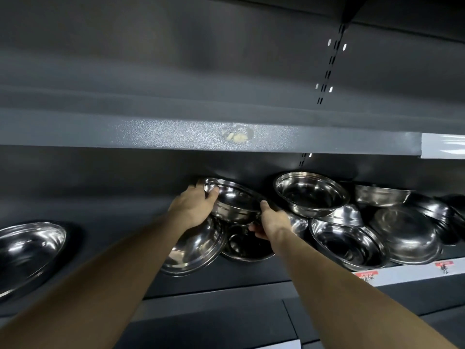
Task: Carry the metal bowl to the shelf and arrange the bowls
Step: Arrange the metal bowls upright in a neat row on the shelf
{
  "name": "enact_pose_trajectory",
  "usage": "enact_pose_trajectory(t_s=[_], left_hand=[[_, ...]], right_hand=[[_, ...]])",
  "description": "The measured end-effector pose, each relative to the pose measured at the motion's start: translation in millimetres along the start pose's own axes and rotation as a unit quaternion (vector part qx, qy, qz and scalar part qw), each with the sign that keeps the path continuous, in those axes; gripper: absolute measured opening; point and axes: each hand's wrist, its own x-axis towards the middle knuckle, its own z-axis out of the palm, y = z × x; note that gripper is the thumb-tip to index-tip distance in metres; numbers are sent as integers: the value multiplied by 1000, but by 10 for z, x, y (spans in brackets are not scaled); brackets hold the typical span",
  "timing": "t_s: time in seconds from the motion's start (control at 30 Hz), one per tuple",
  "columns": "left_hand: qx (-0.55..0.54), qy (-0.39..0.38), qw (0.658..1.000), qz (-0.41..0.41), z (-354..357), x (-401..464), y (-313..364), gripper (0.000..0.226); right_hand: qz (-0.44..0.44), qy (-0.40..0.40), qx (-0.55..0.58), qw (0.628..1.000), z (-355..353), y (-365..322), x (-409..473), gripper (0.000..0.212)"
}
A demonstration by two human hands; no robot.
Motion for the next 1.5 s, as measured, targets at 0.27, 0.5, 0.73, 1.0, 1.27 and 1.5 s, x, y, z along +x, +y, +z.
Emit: enact_pose_trajectory(t_s=[0.27,0.5,0.73,1.0,1.27,1.5], left_hand=[[10,0,1000,12,-8,-9,-29,58],[23,10,999,30,-156,-162,-137,62],[108,48,993,-9,-547,-395,-499,60],[172,40,983,-60,-906,-750,-1075,58],[214,36,970,-110,-1259,-1078,-1602,58],[214,39,963,-157,-1411,-1375,-2074,57]], right_hand=[[-1,8,52,999,83,-28,22,23],[-55,38,70,995,121,-141,-174,22],[-80,75,67,992,130,-252,-442,24],[-98,49,43,993,512,-226,-734,30],[-97,-33,29,994,1184,-169,-1070,25],[-64,-95,-9,993,1674,159,-1271,24]])
